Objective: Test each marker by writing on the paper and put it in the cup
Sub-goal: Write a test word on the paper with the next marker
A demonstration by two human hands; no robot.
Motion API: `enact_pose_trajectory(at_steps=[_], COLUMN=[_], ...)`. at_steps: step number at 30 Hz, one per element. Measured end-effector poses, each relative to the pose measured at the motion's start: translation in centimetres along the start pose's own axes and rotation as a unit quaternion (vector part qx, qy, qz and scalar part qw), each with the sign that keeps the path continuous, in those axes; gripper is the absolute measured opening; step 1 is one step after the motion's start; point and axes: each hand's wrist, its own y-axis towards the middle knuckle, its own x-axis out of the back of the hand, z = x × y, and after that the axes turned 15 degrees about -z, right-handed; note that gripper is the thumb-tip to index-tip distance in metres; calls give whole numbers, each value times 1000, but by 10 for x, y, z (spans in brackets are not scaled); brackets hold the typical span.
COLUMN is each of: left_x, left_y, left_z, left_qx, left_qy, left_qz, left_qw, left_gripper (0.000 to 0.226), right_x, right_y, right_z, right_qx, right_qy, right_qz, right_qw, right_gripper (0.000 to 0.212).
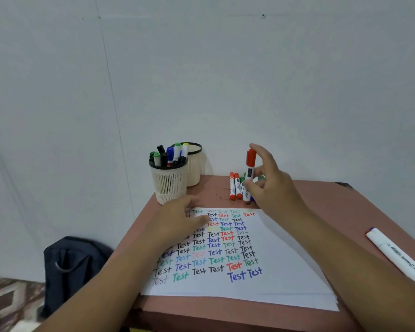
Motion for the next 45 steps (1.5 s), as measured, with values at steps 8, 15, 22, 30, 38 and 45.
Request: enact_pose_trajectory(at_steps=[8, 15, 22, 30, 38, 45], left_x=[2, 2, -2, -5, -6, -7], left_y=[8, 10, 13, 14, 14, 15], left_z=[8, 13, 13, 15, 15, 15], left_qx=[72, 79, 72, 50, 36, -14], left_qy=[-67, -93, -70, -56, -56, -28], left_qz=[11, 4, -4, -10, -14, -4], left_qw=[995, 992, 995, 997, 998, 999], left_gripper=[17, 20, 16, 21, 22, 22], right_x=[-39, -91, -120, -133, -139, -94], right_y=[57, 69, 70, 73, 69, 86], right_z=[64, 100, 93, 77, 63, 29], right_qx=[22, 46, 78, 90, 104, 71], right_qy=[161, 213, 155, 97, 72, -4], right_qz=[-42, -22, 13, 39, 45, 120], right_qw=[986, 976, 985, 990, 991, 990], right_gripper=[78, 74, 74, 54, 14, 24])
